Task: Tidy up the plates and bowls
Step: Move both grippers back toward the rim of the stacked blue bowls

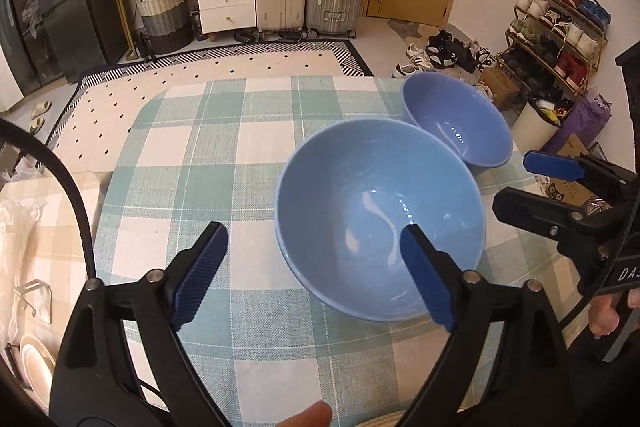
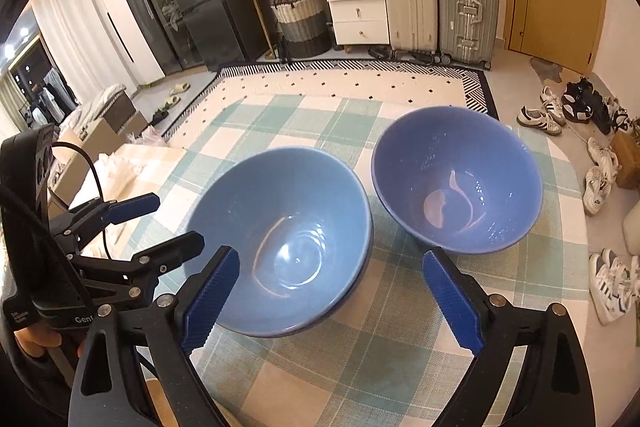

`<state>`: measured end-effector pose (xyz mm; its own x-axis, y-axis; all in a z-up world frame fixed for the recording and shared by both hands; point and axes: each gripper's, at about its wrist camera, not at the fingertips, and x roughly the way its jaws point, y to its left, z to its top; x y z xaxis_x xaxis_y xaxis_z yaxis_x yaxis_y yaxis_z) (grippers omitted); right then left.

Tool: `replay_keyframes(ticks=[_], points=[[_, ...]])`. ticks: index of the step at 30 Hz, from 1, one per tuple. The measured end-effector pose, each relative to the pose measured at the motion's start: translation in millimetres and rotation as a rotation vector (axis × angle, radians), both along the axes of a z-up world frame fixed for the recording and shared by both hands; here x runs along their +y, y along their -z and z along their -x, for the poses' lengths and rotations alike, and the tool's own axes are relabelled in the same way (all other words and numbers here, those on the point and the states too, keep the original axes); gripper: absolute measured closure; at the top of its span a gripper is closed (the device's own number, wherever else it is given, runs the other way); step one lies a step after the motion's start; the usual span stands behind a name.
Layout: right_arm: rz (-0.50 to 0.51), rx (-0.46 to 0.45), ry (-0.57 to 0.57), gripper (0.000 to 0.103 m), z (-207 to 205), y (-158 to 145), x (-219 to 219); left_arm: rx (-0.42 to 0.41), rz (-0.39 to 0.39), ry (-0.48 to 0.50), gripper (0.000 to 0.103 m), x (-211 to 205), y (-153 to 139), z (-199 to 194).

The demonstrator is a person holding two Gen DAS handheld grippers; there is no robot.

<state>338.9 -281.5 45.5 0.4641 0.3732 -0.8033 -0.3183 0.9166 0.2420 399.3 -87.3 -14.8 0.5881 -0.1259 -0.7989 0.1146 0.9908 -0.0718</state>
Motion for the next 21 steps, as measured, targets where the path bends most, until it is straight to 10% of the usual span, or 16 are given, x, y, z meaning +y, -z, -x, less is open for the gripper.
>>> replay_keyframes(ticks=[21], points=[[-0.088, -0.111, 0.115, 0.007, 48.9, -83.6, -86.1, -0.141, -0.091, -0.022, 0.002, -18.3, -103.8, 69.1]])
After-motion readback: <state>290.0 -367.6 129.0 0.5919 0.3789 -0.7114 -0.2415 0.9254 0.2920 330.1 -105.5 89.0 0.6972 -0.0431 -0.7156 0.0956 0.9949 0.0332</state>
